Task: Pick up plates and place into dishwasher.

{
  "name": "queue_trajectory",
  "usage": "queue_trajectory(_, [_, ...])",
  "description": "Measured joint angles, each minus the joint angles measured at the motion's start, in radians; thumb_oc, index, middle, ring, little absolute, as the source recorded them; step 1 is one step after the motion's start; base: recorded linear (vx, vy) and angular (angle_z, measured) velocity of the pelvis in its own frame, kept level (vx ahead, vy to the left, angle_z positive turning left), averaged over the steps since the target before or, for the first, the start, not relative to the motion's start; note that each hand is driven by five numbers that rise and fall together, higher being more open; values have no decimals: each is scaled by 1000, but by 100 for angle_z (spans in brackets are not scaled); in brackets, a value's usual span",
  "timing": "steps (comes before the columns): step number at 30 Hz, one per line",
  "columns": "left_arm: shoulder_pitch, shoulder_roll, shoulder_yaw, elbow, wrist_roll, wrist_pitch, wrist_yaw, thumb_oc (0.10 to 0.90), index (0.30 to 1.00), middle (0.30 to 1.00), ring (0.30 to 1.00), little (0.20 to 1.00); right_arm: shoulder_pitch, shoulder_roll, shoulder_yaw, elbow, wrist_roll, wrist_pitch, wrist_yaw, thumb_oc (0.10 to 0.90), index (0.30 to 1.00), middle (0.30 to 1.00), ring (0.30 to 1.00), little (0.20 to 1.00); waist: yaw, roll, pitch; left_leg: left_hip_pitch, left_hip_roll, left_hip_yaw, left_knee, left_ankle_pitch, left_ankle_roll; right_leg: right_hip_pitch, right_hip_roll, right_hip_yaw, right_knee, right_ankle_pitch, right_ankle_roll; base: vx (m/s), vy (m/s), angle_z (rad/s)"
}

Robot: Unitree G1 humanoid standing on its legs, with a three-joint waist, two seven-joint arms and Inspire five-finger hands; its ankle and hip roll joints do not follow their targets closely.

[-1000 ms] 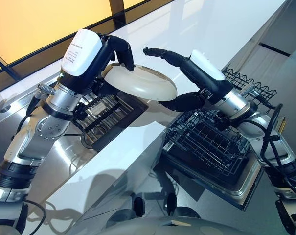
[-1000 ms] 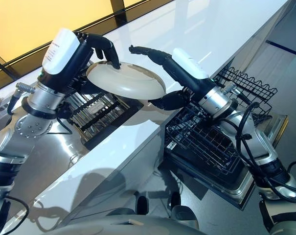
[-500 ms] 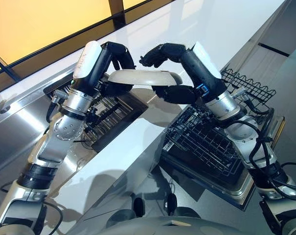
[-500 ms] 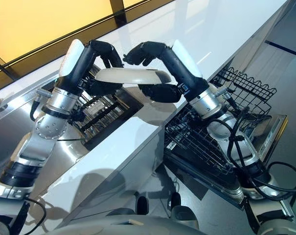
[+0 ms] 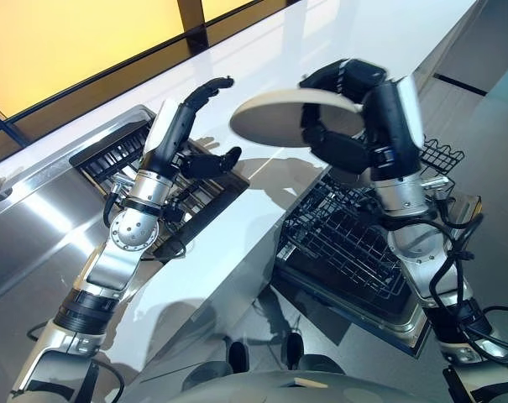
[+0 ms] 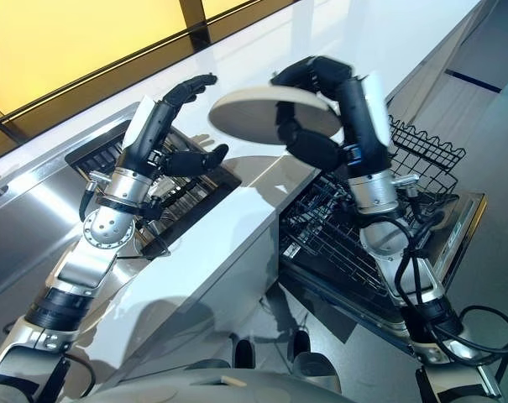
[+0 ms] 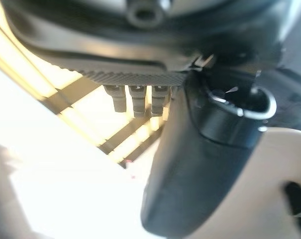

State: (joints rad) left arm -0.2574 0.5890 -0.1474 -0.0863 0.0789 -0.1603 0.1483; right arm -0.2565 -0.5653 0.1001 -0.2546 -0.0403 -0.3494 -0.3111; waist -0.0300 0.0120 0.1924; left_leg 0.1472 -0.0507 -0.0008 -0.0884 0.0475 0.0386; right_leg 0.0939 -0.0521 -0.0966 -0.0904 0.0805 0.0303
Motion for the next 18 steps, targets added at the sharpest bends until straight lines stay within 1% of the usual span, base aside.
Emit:
queue_trajectory(3, [43,1,51,63,-6,15,25,800,900,900,900,900,0,1,-87,51,-30,-4,-114,100,300,300,300,200,0,0,0,1,0,0,0,0,0,1,1,0,0,0,0,10,-7,0])
queue_trajectory(6, [92,1,87,72,-13,26,48,800,900,900,900,900,16,0,-144,102,-116,0,-244,100,300,300,300,200,3,0,0,1,0,0,0,0,0,1,0,0,0,0,0,36,-25,0])
queue_trajectory(9, [142,0,128,72,-37,26,61,800,900,900,900,900,53,0,-185,132,-138,20,-322,100,300,300,300,200,5,0,0,1,0,0,0,0,0,1,0,0,0,0,0,29,-15,0])
queue_trajectory(12, [217,-1,196,72,-51,19,73,800,900,900,900,900,137,7,-245,169,-116,29,-364,100,300,300,300,200,5,0,0,1,0,1,-1,-2,0,1,0,1,0,0,0,41,-19,-1])
queue_trajectory(14, [266,-5,244,78,-63,18,88,800,900,900,900,900,180,42,-292,206,-61,51,-374,100,300,300,300,200,4,0,0,1,1,4,-1,-3,0,0,0,3,0,0,0,19,-8,-1])
queue_trajectory(16, [303,-9,280,96,-90,-9,92,800,900,900,900,900,211,73,-323,255,-10,67,-376,100,300,300,300,200,3,0,0,2,1,8,-1,-4,0,-1,0,6,0,-1,1,27,-13,-4])
queue_trajectory(18, [335,-13,305,108,-129,-34,87,800,900,900,900,900,246,85,-329,301,33,99,-357,100,300,300,300,200,2,0,0,1,1,11,-1,-6,-1,-3,0,6,0,-1,2,21,-16,-4])
